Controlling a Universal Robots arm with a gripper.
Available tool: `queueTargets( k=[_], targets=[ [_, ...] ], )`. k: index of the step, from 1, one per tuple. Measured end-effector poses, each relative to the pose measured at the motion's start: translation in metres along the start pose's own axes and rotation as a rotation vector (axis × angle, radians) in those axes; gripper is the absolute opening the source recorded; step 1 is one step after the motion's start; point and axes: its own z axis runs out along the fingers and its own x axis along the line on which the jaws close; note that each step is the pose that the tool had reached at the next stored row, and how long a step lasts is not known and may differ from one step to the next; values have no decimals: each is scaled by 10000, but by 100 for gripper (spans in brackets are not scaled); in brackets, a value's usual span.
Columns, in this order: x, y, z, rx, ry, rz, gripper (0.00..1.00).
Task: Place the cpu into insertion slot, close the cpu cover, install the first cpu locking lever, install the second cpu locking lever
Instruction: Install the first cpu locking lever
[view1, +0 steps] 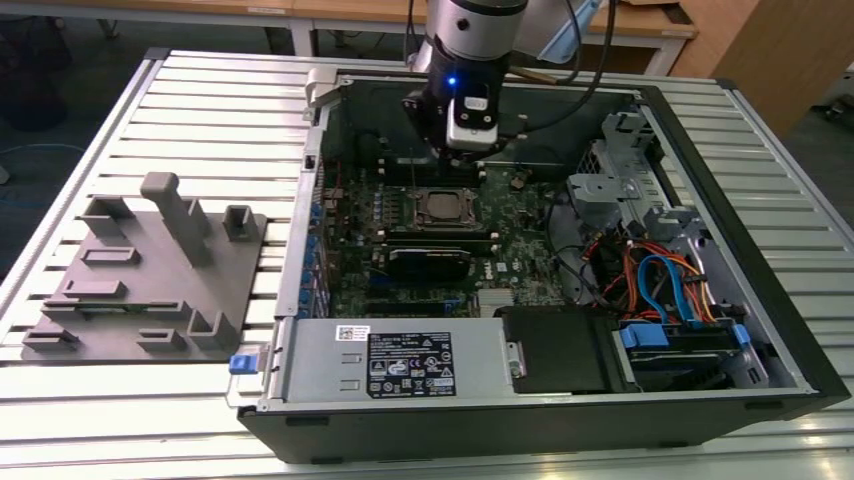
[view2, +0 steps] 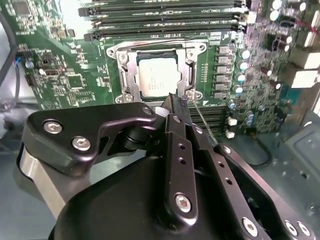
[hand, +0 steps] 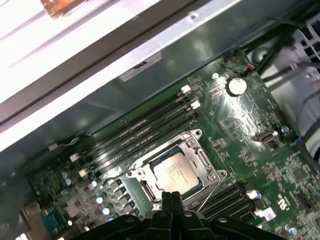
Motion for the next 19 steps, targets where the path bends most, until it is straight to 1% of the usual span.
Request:
queueTargets(
  k=[5,8,10,15,16,19],
  targets=[
    [0,0,3,40,4,-787,11],
    [-1,0,5,52,-11,-1231,11],
    [-1,0,7,31,-62,-1414,11],
    [-1,0,11,-40,-232,-1848,11],
    [-1,0,12,-42,-246,-1950,11],
    [-1,0,15,-28,-245,-2398,11]
  ],
)
